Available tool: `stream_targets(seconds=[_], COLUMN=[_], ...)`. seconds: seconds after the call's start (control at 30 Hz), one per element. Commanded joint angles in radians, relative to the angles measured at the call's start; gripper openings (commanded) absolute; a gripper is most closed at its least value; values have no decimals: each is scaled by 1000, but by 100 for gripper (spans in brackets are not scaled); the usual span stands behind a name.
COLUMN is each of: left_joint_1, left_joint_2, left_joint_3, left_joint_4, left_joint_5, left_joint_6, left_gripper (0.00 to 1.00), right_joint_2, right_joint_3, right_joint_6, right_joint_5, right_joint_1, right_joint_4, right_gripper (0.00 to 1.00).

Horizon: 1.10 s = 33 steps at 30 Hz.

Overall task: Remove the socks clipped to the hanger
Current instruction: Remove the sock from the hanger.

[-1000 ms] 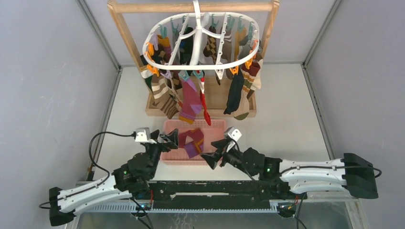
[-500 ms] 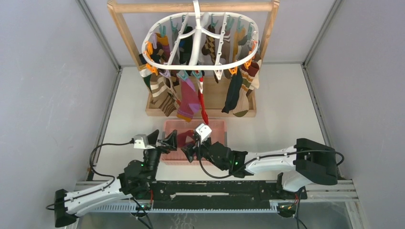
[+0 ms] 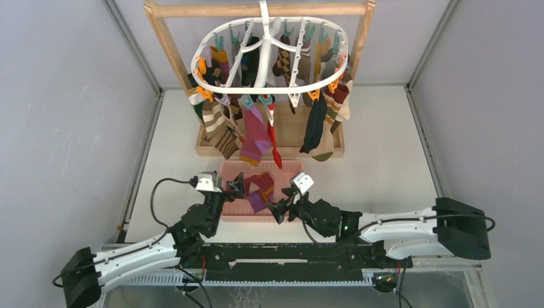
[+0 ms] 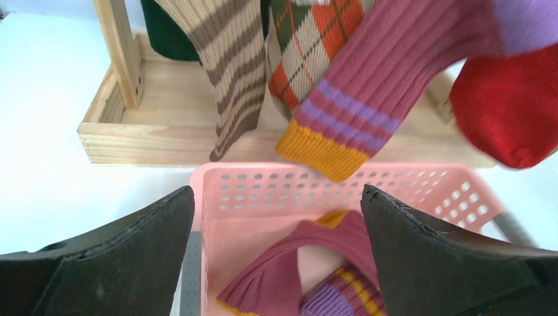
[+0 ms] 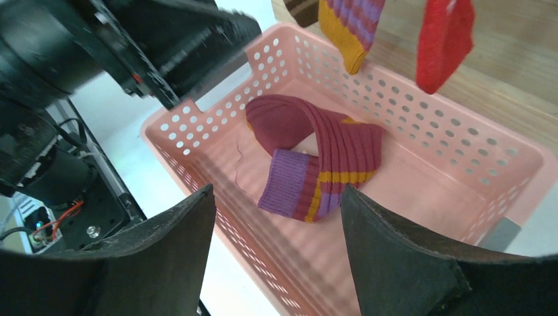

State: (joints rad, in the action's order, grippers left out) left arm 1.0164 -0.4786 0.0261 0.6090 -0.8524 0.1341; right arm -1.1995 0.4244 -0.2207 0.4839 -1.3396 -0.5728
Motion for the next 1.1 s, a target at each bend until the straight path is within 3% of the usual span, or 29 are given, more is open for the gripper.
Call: stream_targets(seconds=[0.0, 0.13, 0.6, 0.77, 1.07], left_joint_1=[-10, -37, -236, -320, -435], left_joint_2=[-133, -207, -421, -471, -592], left_joint_3=[130, 159, 185, 206, 277], left_joint_4=[-61, -31, 233, 258, 275], left_joint_5=[4, 49, 419, 499, 768], left_joint_6=[15, 7, -57, -60, -55], left_gripper=[100, 100, 100, 100, 100], right_joint_2=[118, 186, 287, 291, 309], right_joint_3=[-48, -96, -140, -144, -146], right_joint_6=[-34, -38, -41, -40, -34], right_joint_5=[22, 22, 16, 18, 9], right_joint_1=[-10, -10, -8, -7, 9], right_joint_4=[-15, -9, 15, 20, 28], right_gripper=[77, 77, 77, 77, 77])
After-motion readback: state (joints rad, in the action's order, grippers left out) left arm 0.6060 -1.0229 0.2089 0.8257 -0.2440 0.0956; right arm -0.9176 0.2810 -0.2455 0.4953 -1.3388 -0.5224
